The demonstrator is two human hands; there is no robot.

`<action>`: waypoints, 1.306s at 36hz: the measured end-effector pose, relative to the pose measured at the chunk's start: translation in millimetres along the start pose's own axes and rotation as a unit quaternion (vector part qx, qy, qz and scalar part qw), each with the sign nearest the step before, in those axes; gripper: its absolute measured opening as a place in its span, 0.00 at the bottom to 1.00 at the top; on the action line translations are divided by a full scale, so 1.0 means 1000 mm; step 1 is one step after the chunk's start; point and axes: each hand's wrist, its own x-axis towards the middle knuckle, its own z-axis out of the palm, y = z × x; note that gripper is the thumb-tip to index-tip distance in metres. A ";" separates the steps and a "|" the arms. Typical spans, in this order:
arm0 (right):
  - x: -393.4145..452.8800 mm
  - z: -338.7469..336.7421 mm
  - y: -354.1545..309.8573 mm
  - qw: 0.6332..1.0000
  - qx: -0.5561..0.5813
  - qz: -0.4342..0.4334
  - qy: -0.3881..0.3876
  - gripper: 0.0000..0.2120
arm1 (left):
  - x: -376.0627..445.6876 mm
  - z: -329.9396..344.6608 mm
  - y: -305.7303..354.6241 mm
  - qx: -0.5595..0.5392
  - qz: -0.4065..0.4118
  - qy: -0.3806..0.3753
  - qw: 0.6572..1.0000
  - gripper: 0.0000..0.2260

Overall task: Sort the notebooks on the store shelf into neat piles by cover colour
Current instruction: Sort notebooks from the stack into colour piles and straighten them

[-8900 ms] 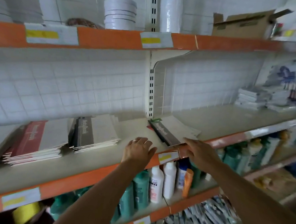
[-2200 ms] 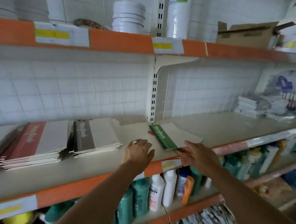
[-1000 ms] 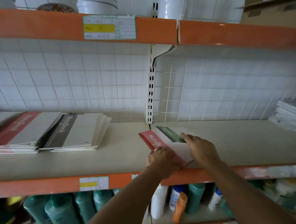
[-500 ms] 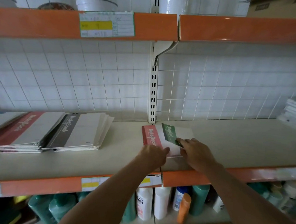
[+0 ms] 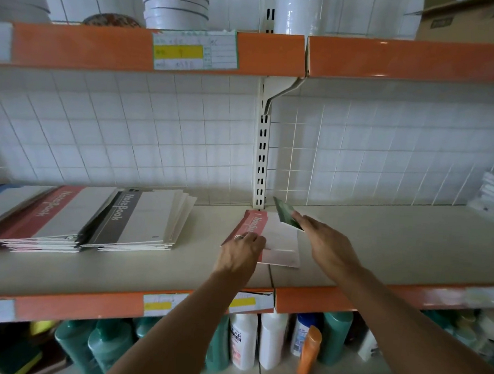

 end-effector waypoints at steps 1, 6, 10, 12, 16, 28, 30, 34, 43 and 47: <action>0.001 0.000 0.000 1.000 0.000 0.000 0.001 0.36 | -0.003 -0.004 -0.003 -0.003 0.010 0.016 1.000 0.13; 0.006 -0.002 -0.009 1.000 0.003 -0.018 0.002 0.38 | -0.025 -0.022 -0.020 0.007 0.045 0.114 0.992 0.20; 0.009 -0.004 -0.031 0.999 0.006 -0.028 0.021 0.37 | -0.048 -0.038 -0.039 0.011 0.042 0.118 0.992 0.20; 0.010 -0.006 -0.045 0.998 0.029 -0.038 0.042 0.37 | -0.061 -0.048 -0.053 0.015 0.036 0.106 0.994 0.20; 0.016 -0.002 -0.077 0.990 0.076 -0.073 0.094 0.38 | -0.087 -0.069 -0.085 0.019 0.012 0.139 0.990 0.20; 0.036 -0.017 -0.223 0.993 0.044 -0.089 0.064 0.37 | -0.184 -0.117 -0.233 0.082 -0.071 0.219 0.970 0.22; 0.039 -0.009 -0.247 0.992 0.051 -0.091 0.067 0.37 | -0.199 -0.119 -0.259 0.089 -0.083 0.201 0.972 0.22; 0.046 0.005 -0.285 0.988 0.059 -0.095 0.105 0.39 | -0.213 -0.118 -0.303 0.095 -0.090 0.180 0.975 0.23; 0.056 0.016 -0.326 0.991 0.030 -0.063 0.118 0.43 | -0.203 -0.099 -0.351 0.055 -0.076 0.111 0.989 0.17; 0.057 0.010 -0.342 0.991 0.019 -0.066 0.118 0.39 | -0.196 -0.092 -0.350 0.038 -0.092 0.062 0.993 0.19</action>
